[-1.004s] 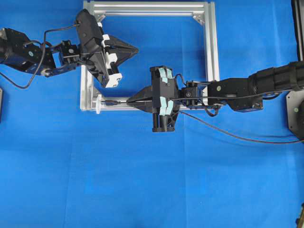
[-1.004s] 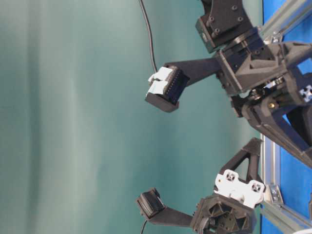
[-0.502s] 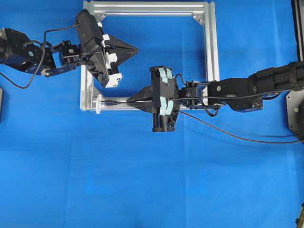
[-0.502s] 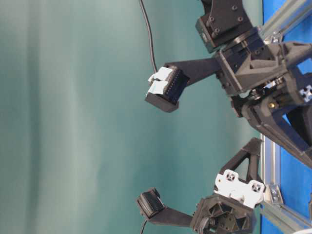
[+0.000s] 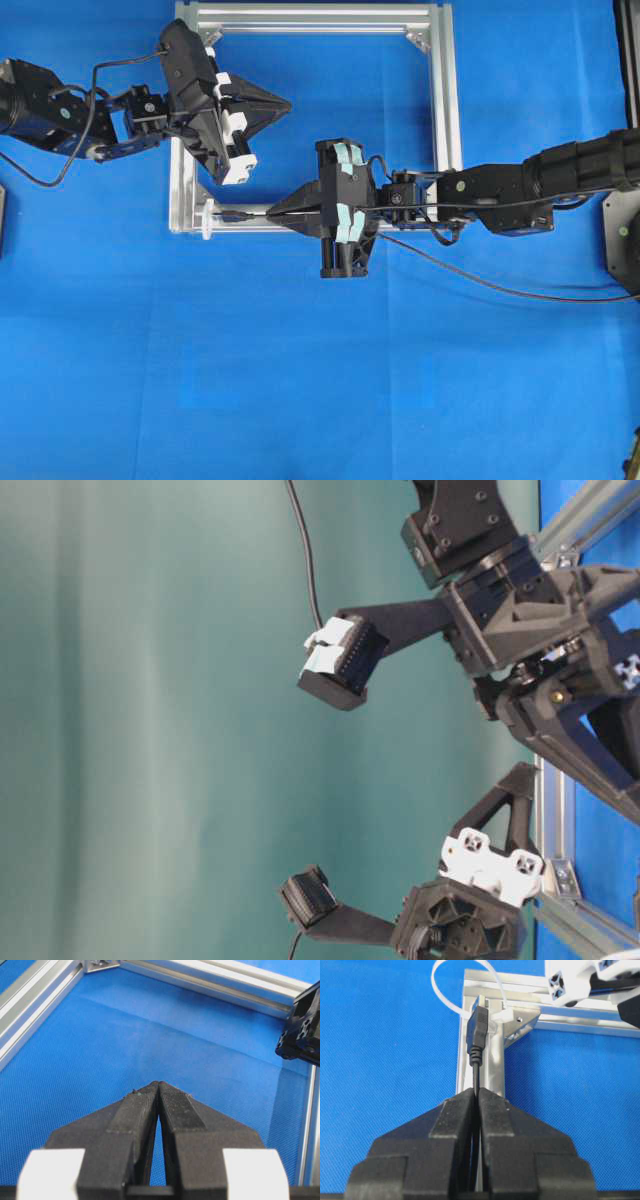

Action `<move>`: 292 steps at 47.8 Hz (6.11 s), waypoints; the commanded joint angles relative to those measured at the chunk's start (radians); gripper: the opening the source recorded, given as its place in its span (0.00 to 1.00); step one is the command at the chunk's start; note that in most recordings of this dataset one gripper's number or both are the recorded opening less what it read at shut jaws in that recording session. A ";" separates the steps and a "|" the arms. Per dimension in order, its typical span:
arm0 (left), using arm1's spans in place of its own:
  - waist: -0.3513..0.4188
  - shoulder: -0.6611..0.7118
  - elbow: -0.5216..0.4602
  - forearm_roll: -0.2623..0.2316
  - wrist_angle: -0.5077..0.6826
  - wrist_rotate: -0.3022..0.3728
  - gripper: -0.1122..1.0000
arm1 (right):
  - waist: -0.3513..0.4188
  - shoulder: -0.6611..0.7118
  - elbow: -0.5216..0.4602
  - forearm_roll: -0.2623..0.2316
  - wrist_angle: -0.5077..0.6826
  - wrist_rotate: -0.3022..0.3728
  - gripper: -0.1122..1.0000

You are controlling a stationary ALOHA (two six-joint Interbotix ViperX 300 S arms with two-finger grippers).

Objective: Insert the wire through the string loop located on the left side.

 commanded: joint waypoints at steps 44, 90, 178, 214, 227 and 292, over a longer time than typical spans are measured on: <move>-0.002 -0.037 -0.008 0.003 -0.006 -0.002 0.10 | 0.002 0.109 -0.235 -0.002 -0.008 0.002 0.10; 0.017 -0.268 0.276 0.003 -0.023 0.002 0.10 | 0.002 0.110 -0.230 -0.002 -0.003 0.002 0.10; -0.305 -0.594 0.453 0.025 0.118 0.017 0.74 | 0.003 0.109 -0.227 -0.002 0.009 0.002 0.10; -0.267 -0.273 0.337 0.023 0.161 0.015 0.91 | 0.003 0.109 -0.227 -0.002 0.009 0.002 0.10; -0.267 -0.299 0.350 0.025 0.152 0.015 0.90 | 0.003 0.109 -0.227 -0.002 0.009 0.002 0.10; -0.267 -0.307 0.328 0.025 0.155 0.011 0.15 | 0.006 0.109 -0.227 0.000 0.048 0.003 0.10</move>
